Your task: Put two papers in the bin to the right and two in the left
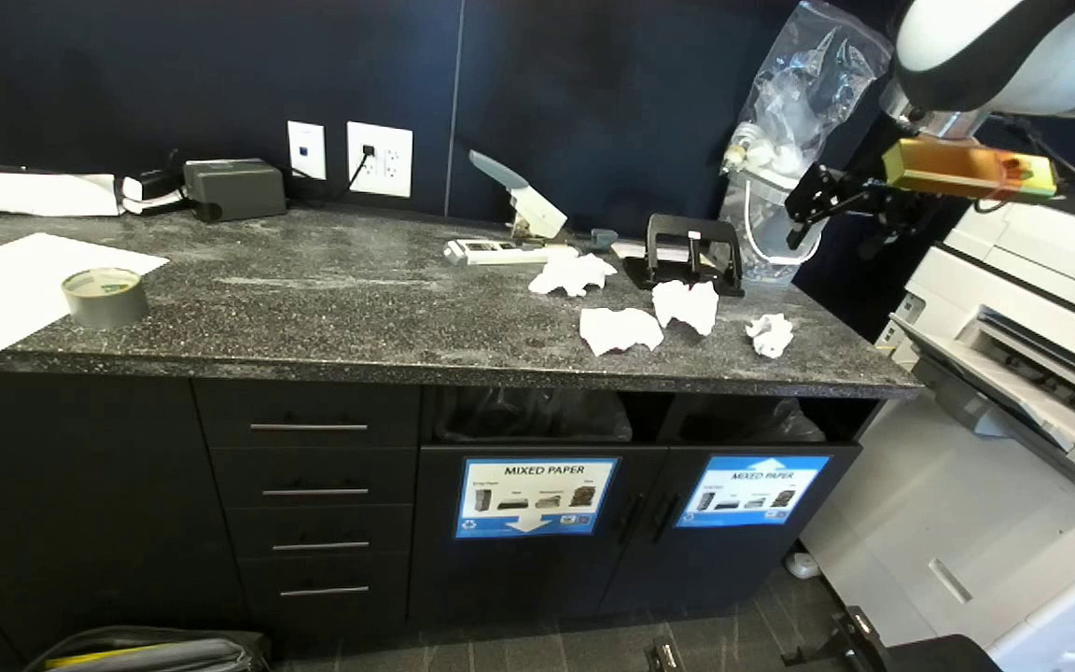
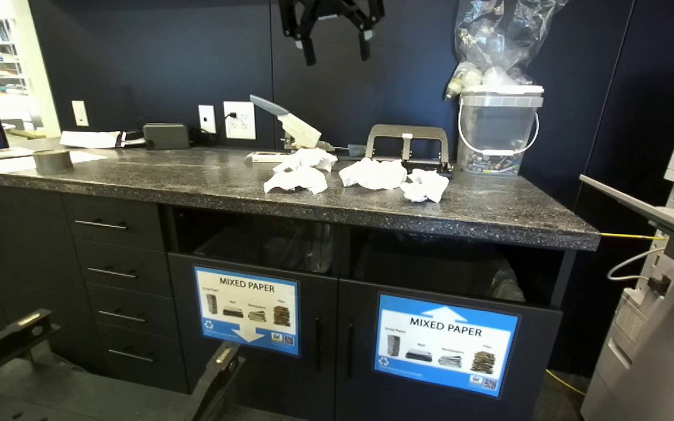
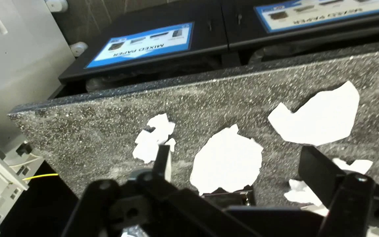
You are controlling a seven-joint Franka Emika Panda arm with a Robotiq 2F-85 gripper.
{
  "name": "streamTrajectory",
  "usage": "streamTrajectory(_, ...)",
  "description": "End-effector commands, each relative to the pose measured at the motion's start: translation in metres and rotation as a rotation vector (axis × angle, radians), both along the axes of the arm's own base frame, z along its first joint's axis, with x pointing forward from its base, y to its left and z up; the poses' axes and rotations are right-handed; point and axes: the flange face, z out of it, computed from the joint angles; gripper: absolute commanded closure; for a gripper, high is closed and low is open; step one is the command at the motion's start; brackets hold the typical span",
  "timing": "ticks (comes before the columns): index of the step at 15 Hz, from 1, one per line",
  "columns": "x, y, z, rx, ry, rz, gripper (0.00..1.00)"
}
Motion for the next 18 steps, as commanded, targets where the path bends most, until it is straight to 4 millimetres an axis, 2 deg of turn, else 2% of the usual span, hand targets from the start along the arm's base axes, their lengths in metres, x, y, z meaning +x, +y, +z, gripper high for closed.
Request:
streamTrajectory(1,0.038,-0.047,-0.018,0.031,-0.135,-0.138,0.0)
streamTrajectory(4,0.062,-0.086,-0.043,0.048,-0.174,-0.248,0.0)
streamTrajectory(6,0.078,-0.103,-0.058,0.066,-0.181,-0.308,0.0)
streamTrajectory(12,0.129,-0.131,-0.103,0.17,-0.143,-0.433,0.0)
streamTrajectory(18,0.165,-0.162,-0.144,0.17,-0.104,-0.506,0.0)
